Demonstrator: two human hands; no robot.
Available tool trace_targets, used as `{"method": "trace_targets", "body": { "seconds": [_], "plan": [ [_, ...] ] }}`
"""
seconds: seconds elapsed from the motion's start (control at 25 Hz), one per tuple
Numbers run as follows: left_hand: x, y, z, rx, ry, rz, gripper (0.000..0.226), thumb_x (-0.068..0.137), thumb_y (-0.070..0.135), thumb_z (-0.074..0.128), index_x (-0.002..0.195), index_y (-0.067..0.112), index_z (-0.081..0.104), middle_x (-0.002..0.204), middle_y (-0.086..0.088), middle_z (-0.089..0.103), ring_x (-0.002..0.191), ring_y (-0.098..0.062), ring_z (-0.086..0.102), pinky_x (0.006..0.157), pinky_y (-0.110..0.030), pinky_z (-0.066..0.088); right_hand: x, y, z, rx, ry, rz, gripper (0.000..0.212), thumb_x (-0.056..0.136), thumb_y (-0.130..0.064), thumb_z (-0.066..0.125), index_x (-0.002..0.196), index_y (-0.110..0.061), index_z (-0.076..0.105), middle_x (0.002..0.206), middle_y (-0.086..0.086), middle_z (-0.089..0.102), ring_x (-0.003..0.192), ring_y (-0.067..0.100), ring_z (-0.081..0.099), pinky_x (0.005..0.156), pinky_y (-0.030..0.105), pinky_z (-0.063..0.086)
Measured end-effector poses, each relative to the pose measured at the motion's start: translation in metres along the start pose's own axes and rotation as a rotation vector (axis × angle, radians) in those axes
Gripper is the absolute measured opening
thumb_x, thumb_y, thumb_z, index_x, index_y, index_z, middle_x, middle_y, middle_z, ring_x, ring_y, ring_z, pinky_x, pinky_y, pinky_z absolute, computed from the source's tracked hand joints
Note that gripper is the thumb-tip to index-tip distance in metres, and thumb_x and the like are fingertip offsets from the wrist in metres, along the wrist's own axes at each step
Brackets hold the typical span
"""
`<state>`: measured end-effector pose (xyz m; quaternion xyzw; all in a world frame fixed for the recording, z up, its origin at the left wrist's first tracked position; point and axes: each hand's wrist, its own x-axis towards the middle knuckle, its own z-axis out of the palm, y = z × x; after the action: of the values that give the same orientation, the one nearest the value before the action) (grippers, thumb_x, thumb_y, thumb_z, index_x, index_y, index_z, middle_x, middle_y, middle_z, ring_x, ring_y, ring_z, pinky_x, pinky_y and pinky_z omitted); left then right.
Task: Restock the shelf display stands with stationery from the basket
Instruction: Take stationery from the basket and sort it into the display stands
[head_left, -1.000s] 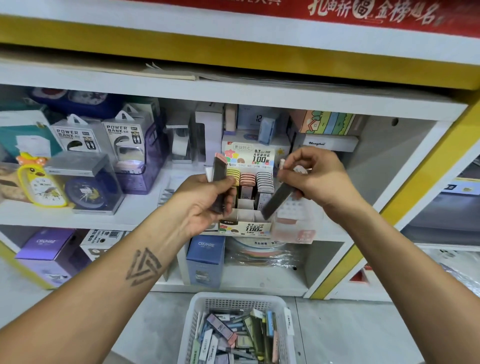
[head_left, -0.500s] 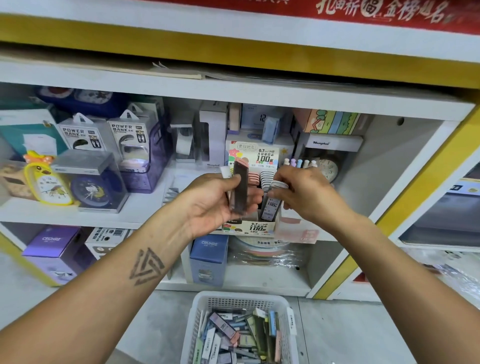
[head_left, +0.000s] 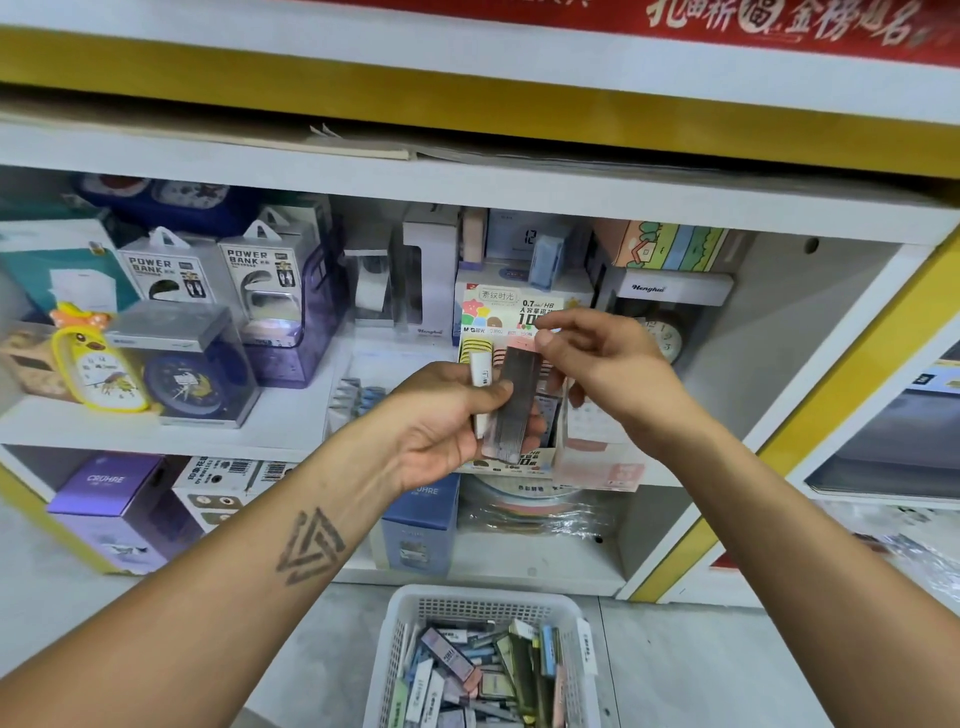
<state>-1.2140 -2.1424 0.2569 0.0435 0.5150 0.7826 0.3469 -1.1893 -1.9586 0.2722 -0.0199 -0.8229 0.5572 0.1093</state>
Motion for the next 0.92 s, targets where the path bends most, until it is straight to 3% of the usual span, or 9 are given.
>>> {"method": "trace_targets", "body": {
  "seconds": [0.08, 0.2, 0.32, 0.4, 0.52, 0.6, 0.68, 0.76, 0.92],
  "plan": [
    [0.000, 0.000, 0.001, 0.057, -0.022, 0.005, 0.018, 0.096, -0.002, 0.052, 0.109, -0.006, 0.064, 0.088, -0.025, 0.070, 0.075, -0.035, 0.072, 0.061, -0.040, 0.060, -0.002, -0.001, -0.002, 0.171, -0.107, 0.066, 0.023, 0.091, -0.014, 0.070, 0.113, -0.013, 0.070, 0.096, 0.004, 0.075, 0.077, 0.016, 0.064, 0.058, 0.026, 0.045],
    [-0.003, 0.002, 0.003, 0.010, -0.061, -0.028, 0.018, 0.096, -0.002, 0.050, 0.105, -0.002, 0.065, 0.079, -0.019, 0.068, 0.066, -0.026, 0.067, 0.058, -0.034, 0.057, -0.006, 0.000, -0.006, 0.364, -0.230, 0.090, 0.033, 0.082, -0.005, 0.072, 0.116, -0.006, 0.070, 0.111, 0.016, 0.073, 0.094, 0.023, 0.066, 0.078, 0.031, 0.047],
    [-0.004, 0.004, 0.002, -0.006, -0.013, -0.035, 0.023, 0.098, -0.001, 0.046, 0.112, -0.004, 0.064, 0.088, -0.022, 0.068, 0.077, -0.031, 0.069, 0.067, -0.037, 0.060, -0.007, -0.001, -0.013, 0.360, -0.184, -0.028, 0.029, 0.080, 0.000, 0.073, 0.109, -0.001, 0.070, 0.096, 0.013, 0.075, 0.083, 0.017, 0.070, 0.076, 0.023, 0.054],
    [-0.002, 0.009, -0.003, 0.075, 0.146, 0.017, 0.022, 0.098, 0.002, 0.049, 0.113, -0.006, 0.064, 0.093, -0.024, 0.067, 0.083, -0.032, 0.068, 0.068, -0.038, 0.060, -0.006, -0.005, -0.019, 0.261, -0.070, -0.103, 0.028, 0.075, -0.006, 0.080, 0.101, -0.003, 0.071, 0.083, 0.007, 0.073, 0.072, 0.012, 0.068, 0.065, 0.020, 0.055],
    [-0.002, 0.019, -0.013, 0.165, 0.317, 0.056, 0.022, 0.090, 0.009, 0.058, 0.109, 0.002, 0.066, 0.074, -0.007, 0.057, 0.061, -0.015, 0.050, 0.056, -0.027, 0.044, -0.001, -0.004, -0.022, -0.048, 0.129, -0.154, 0.017, 0.076, -0.016, 0.085, 0.088, -0.018, 0.074, 0.079, -0.003, 0.073, 0.064, 0.003, 0.063, 0.061, 0.019, 0.052],
    [-0.004, 0.024, -0.015, 0.118, 0.322, 0.033, 0.021, 0.087, 0.019, 0.051, 0.098, 0.005, 0.064, 0.068, -0.003, 0.050, 0.058, -0.013, 0.040, 0.056, -0.026, 0.035, 0.002, 0.000, -0.015, -0.249, 0.164, -0.188, 0.010, 0.083, -0.021, 0.080, 0.092, -0.024, 0.076, 0.080, -0.010, 0.072, 0.063, 0.001, 0.061, 0.061, 0.023, 0.051],
    [-0.006, 0.025, -0.015, 0.071, 0.291, 0.007, 0.036, 0.088, 0.025, 0.043, 0.099, 0.000, 0.065, 0.069, -0.004, 0.048, 0.061, -0.014, 0.039, 0.059, -0.027, 0.034, 0.004, 0.003, -0.006, -0.437, 0.144, -0.284, 0.015, 0.090, -0.022, 0.073, 0.104, -0.020, 0.076, 0.088, -0.008, 0.072, 0.072, 0.009, 0.063, 0.070, 0.027, 0.052],
    [-0.006, 0.025, -0.018, 0.035, 0.268, -0.005, 0.044, 0.089, 0.023, 0.040, 0.109, -0.007, 0.066, 0.071, -0.005, 0.048, 0.063, -0.014, 0.040, 0.060, -0.027, 0.036, 0.004, 0.006, 0.002, -0.598, 0.108, -0.407, 0.017, 0.093, -0.022, 0.069, 0.109, -0.018, 0.073, 0.095, -0.003, 0.073, 0.082, 0.015, 0.066, 0.078, 0.030, 0.053],
    [-0.004, 0.022, -0.020, 0.020, 0.274, -0.004, 0.029, 0.094, 0.008, 0.046, 0.108, -0.008, 0.067, 0.072, -0.006, 0.049, 0.062, -0.014, 0.043, 0.059, -0.025, 0.041, 0.008, 0.013, 0.014, -0.767, 0.084, -0.453, 0.010, 0.091, -0.029, 0.069, 0.100, -0.028, 0.066, 0.087, -0.007, 0.070, 0.079, 0.017, 0.063, 0.068, 0.036, 0.052]
  ]
}}
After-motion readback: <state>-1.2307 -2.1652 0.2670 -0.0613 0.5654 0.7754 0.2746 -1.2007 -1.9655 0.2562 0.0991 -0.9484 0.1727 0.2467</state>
